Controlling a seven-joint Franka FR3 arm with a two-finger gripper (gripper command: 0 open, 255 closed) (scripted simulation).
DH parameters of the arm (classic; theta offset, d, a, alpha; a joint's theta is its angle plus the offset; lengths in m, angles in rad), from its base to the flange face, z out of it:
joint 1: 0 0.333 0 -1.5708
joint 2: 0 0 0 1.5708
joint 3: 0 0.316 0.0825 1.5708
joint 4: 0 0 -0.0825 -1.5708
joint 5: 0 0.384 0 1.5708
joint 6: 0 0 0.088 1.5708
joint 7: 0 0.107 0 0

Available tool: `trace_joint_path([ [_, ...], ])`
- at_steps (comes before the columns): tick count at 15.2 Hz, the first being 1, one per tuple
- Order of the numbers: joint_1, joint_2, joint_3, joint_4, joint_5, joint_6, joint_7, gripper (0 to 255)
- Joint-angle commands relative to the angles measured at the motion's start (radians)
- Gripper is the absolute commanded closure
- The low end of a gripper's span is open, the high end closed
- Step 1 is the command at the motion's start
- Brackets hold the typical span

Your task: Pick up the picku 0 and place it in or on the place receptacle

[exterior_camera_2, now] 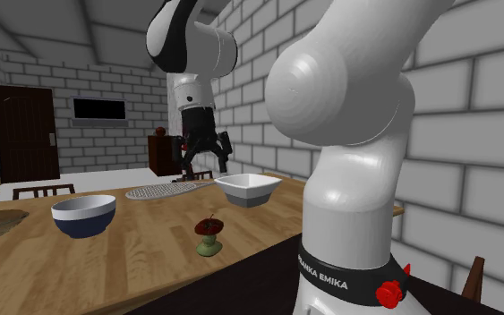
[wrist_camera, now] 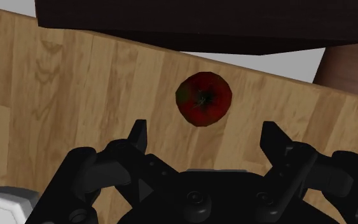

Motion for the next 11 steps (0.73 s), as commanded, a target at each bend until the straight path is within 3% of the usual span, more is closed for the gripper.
trace_joint_path([
  [1,0.001,0.074,0.004,-0.014,-0.008,0.067,0.0,0],
  [6,-0.003,0.259,0.01,-0.03,-0.042,0.218,0.007,0],
  [11,-0.01,0.32,0.007,-0.056,-0.06,0.304,0.018,0],
])
